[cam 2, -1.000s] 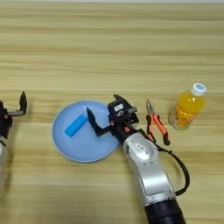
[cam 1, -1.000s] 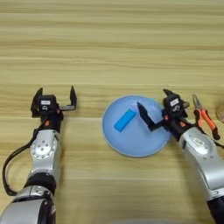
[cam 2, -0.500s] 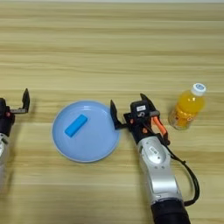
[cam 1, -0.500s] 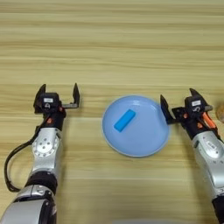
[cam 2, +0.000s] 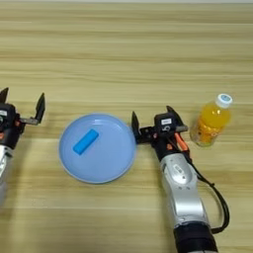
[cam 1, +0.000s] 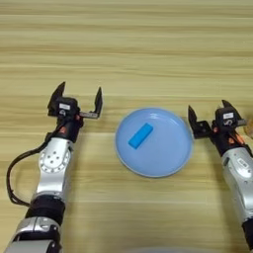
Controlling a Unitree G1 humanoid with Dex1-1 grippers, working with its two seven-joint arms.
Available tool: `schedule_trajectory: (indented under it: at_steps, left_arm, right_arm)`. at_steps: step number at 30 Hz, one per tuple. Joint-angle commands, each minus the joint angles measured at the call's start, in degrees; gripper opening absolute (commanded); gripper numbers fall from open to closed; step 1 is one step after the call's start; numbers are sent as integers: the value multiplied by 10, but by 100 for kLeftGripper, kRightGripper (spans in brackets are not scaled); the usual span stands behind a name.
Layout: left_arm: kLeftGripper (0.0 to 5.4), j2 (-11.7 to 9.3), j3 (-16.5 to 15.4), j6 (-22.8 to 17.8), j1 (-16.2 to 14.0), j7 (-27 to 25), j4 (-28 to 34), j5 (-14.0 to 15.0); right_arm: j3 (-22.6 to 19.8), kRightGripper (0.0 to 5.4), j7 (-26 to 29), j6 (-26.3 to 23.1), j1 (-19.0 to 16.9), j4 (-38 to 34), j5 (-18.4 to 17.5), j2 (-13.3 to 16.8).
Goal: Move the objects on the table
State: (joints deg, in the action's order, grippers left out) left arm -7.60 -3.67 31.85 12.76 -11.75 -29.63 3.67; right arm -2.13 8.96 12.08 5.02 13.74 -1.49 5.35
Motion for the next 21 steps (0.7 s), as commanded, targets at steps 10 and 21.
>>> schedule_trajectory:
  at_steps: [10, 21]
  left_arm:
    - [540, 1, 56, -215, -28, -10, 152, -28]
    - [540, 10, 195, -275, -56, -86, 233, -74]
  right_arm:
    - [-3, 536, -9, -2, 8, 1, -4, -5]
    - [-2, 536, -11, -4, 4, -3, -5, -6]
